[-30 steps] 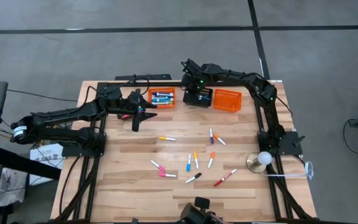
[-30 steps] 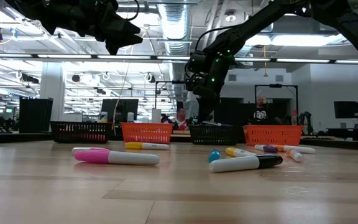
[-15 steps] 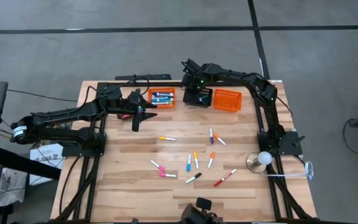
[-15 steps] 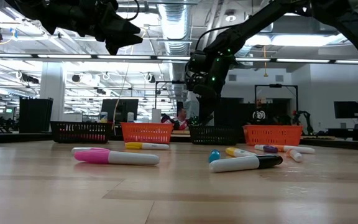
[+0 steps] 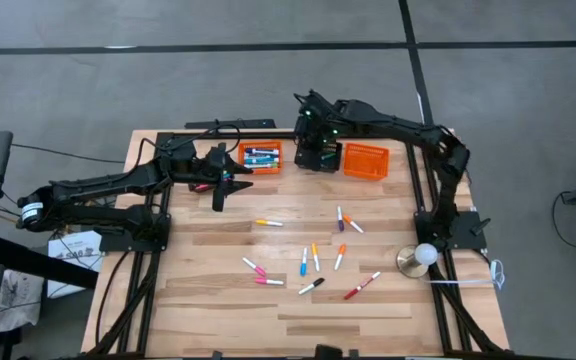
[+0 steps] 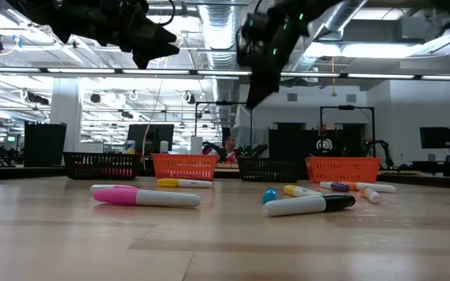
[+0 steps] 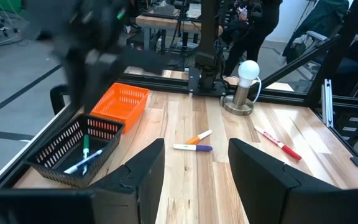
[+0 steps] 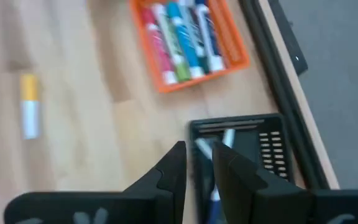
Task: Pick & Place Markers
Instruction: Put the small red marker pen into the right black bin
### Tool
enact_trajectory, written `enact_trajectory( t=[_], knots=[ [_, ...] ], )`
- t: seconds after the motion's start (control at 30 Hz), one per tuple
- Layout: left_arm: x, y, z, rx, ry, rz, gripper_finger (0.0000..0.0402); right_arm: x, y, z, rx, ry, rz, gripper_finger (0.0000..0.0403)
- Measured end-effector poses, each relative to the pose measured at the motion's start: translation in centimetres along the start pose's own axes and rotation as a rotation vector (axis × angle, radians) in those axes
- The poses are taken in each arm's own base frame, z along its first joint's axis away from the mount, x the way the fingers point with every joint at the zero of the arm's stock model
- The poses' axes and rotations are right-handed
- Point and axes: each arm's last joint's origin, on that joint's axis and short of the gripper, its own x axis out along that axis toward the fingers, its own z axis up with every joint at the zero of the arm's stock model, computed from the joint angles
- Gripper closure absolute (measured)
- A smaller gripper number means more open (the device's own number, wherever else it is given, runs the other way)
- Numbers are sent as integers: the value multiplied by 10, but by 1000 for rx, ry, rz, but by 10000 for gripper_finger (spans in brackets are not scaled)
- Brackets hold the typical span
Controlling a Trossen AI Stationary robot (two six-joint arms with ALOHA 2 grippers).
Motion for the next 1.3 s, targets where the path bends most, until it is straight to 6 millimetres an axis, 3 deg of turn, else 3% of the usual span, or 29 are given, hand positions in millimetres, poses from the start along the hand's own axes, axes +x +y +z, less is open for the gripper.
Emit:
enact_trajectory(
  t=[0.23,0.43,0.73,1.1,1.3],
  knots=[
    [0,0,0,5,0,0,224,-46,55,4,-39,-37,67,336],
    [0,0,0,6,0,0,224,-65,113,0,-77,-3,152,336],
    [0,0,0,8,0,0,224,-71,188,-27,-152,227,222,336],
    [0,0,0,8,0,0,224,-88,257,-61,-262,370,240,336],
    [0,0,0,4,0,0,224,-77,286,-104,-347,484,205,336]
  ],
)
